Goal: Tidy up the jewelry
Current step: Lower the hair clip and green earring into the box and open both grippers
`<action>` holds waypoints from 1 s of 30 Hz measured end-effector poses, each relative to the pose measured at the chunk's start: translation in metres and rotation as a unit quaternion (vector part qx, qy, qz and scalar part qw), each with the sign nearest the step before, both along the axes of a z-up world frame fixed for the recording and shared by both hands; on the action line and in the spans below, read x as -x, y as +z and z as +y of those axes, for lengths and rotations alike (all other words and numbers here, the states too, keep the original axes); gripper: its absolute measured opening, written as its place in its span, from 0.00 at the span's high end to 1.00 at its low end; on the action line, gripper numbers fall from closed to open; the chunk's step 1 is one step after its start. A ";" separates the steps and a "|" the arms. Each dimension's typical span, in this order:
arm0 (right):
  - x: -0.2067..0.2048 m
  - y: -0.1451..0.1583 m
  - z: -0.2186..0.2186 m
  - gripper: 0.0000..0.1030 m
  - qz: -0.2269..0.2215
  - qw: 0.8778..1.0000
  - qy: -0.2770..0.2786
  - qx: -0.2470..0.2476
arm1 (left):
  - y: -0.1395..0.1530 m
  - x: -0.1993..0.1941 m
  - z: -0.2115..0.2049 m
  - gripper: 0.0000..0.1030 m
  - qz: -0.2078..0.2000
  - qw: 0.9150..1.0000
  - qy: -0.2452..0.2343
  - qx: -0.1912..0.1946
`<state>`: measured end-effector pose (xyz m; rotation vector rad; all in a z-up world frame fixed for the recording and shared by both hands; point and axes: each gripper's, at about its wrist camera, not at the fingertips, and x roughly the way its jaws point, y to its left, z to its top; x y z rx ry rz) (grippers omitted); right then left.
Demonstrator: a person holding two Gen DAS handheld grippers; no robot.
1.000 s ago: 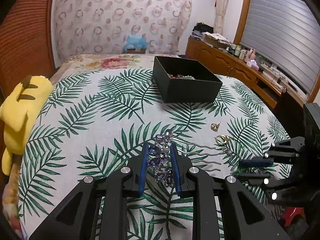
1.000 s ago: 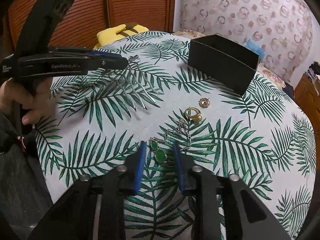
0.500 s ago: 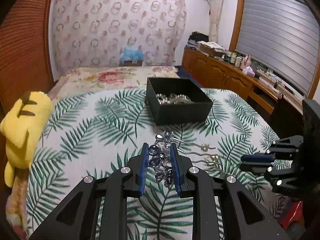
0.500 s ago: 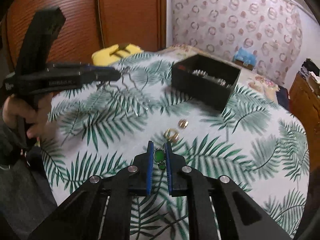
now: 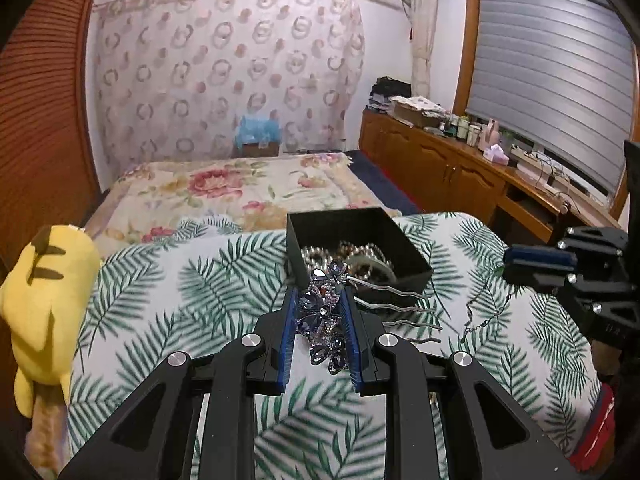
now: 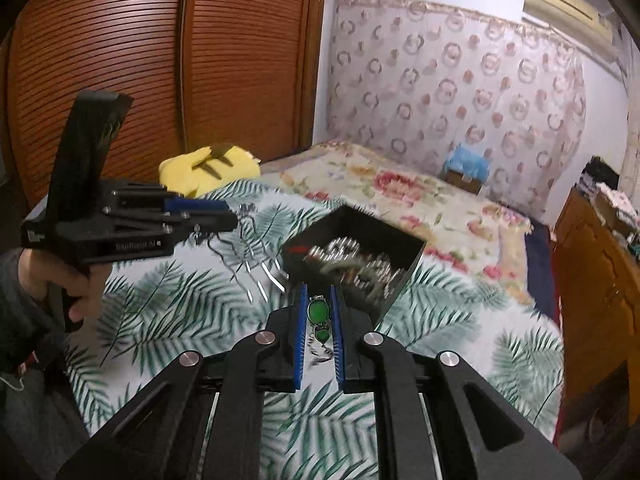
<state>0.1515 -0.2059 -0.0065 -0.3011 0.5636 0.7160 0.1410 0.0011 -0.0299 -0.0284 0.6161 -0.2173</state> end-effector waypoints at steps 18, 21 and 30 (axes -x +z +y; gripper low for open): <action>-0.109 -0.021 0.013 0.87 0.029 0.999 -0.014 -0.027 | 0.001 -0.064 -0.002 0.80 0.014 1.000 0.005 -0.019; -0.115 -0.026 0.013 0.77 0.028 0.999 -0.027 -0.034 | -0.001 -0.073 -0.004 0.80 0.018 1.000 0.003 -0.022; -0.120 -0.029 0.004 0.73 0.029 0.998 -0.042 -0.033 | -0.009 -0.097 -0.013 0.80 0.031 0.999 -0.008 -0.028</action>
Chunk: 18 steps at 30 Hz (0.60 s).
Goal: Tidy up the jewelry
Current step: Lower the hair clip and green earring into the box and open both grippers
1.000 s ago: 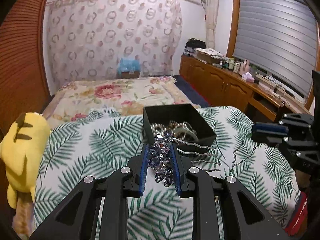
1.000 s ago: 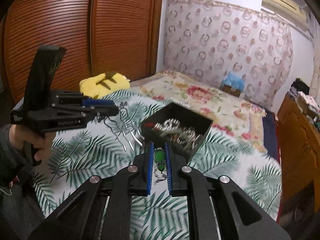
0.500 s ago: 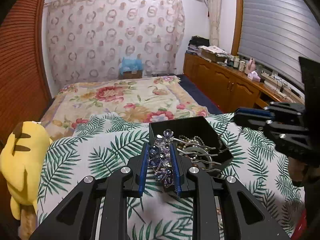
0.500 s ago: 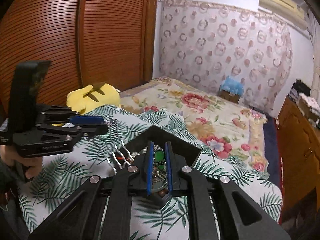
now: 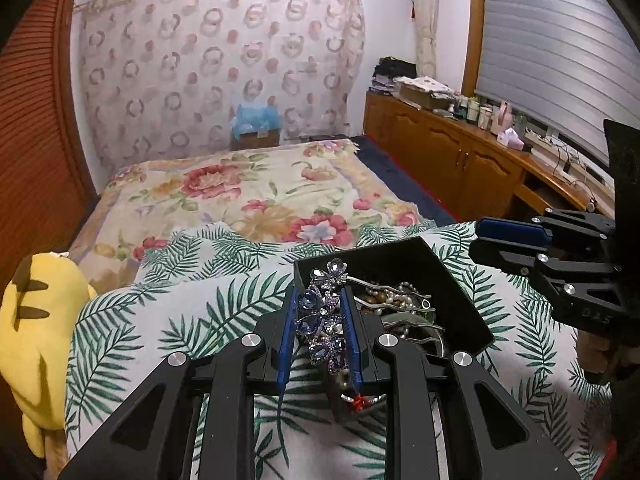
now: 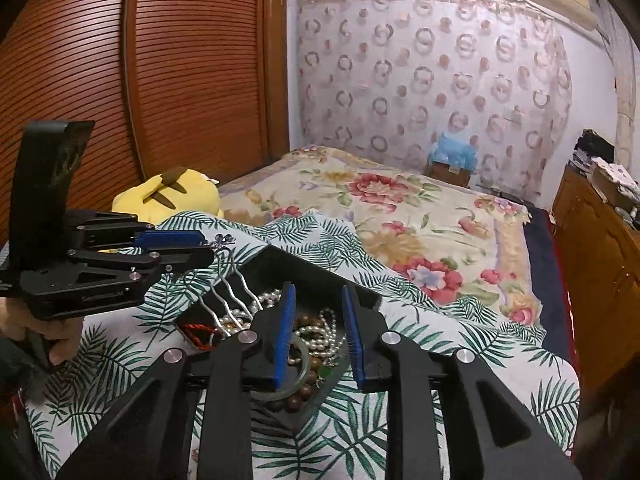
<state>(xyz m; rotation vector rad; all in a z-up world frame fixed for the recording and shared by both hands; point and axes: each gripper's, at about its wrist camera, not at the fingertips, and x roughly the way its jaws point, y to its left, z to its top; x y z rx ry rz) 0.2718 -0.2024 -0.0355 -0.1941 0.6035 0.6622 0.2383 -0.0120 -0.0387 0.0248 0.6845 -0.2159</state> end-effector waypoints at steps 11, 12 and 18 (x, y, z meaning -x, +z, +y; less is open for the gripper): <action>0.013 -0.013 -0.007 0.72 0.005 1.000 -0.009 0.013 | -0.011 -0.021 -0.020 0.80 0.016 1.000 -0.025 -0.007; 0.013 -0.013 -0.009 0.72 0.005 1.000 -0.009 0.013 | -0.011 -0.022 -0.022 0.80 0.015 0.999 -0.027 -0.008; 0.021 -0.017 -0.017 0.71 0.011 1.000 -0.013 0.013 | -0.013 -0.025 -0.028 0.80 0.017 0.999 -0.037 -0.004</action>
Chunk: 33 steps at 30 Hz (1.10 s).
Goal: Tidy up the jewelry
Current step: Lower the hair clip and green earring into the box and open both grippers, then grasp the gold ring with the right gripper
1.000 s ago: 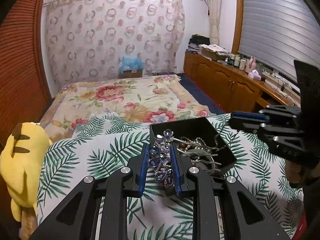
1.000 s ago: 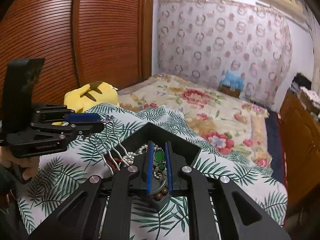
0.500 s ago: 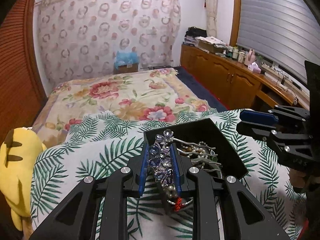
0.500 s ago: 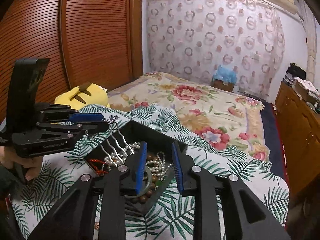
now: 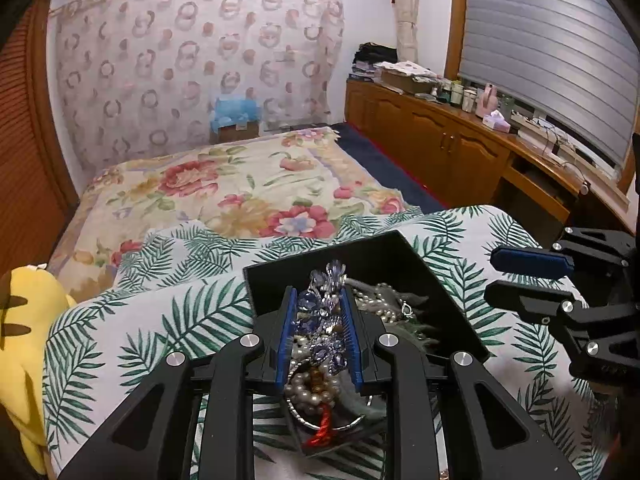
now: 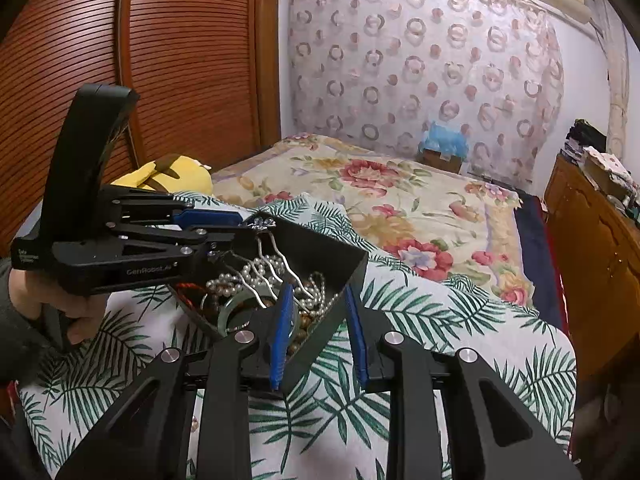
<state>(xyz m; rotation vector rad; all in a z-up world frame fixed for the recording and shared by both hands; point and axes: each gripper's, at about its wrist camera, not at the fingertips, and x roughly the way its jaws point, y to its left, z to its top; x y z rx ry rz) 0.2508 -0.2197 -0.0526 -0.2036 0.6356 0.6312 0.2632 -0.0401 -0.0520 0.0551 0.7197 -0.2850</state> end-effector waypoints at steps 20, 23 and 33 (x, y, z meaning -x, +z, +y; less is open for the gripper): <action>0.046 -0.024 0.002 0.71 0.049 0.998 0.028 -0.013 | -0.013 0.069 0.014 0.63 0.014 1.000 -0.018 0.014; 0.055 -0.030 0.010 0.71 0.056 0.998 0.041 -0.001 | -0.019 0.078 0.016 0.63 0.021 1.000 -0.019 0.011; 0.092 -0.055 0.033 0.71 0.094 0.992 0.080 0.020 | -0.041 0.098 0.034 0.52 0.049 0.999 -0.004 0.013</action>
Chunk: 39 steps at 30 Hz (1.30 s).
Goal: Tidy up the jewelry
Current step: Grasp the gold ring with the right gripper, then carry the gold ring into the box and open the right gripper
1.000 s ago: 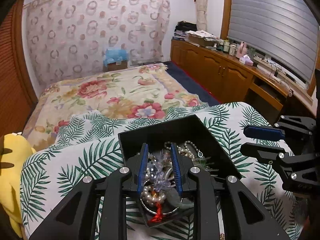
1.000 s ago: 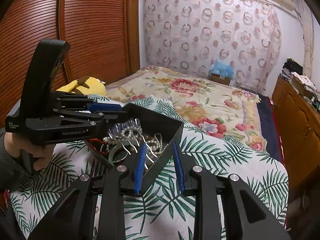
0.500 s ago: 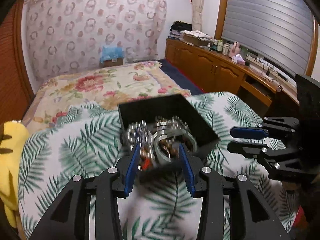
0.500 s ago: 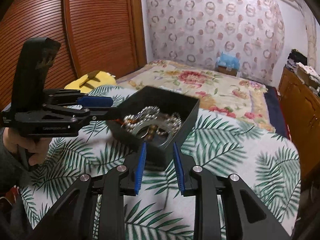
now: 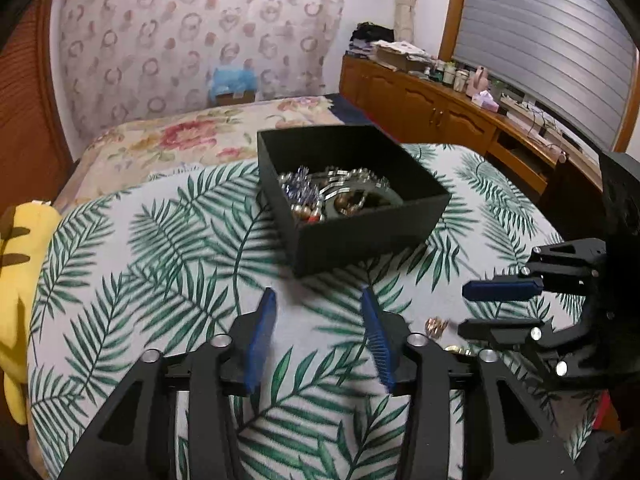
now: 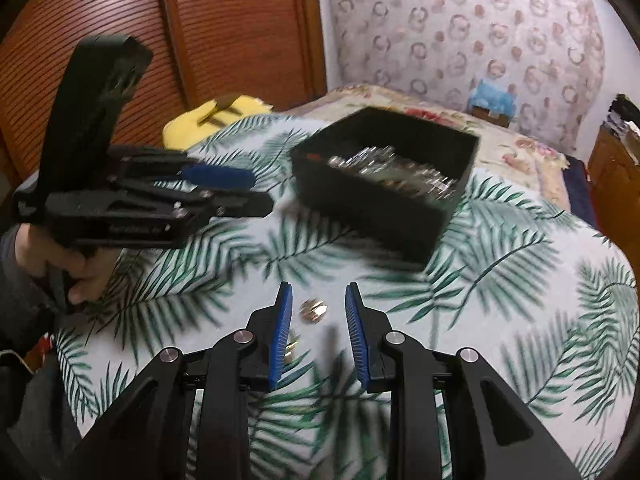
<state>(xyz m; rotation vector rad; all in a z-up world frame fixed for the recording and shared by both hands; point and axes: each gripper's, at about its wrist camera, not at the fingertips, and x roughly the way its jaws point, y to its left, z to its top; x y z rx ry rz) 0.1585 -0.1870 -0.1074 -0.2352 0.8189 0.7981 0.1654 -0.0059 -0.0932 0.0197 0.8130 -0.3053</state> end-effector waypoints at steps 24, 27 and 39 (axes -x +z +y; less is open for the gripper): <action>0.017 -0.013 0.011 0.79 -0.008 0.998 0.018 0.059 | -0.012 0.021 -0.002 0.43 0.018 1.000 -0.005 -0.016; 0.014 -0.012 0.004 0.79 -0.009 0.998 0.010 0.054 | -0.012 0.020 -0.009 0.43 0.021 1.000 -0.012 -0.015; 0.002 -0.004 -0.040 0.79 -0.020 0.998 -0.049 0.034 | -0.013 0.017 -0.049 0.43 0.022 0.998 -0.057 -0.032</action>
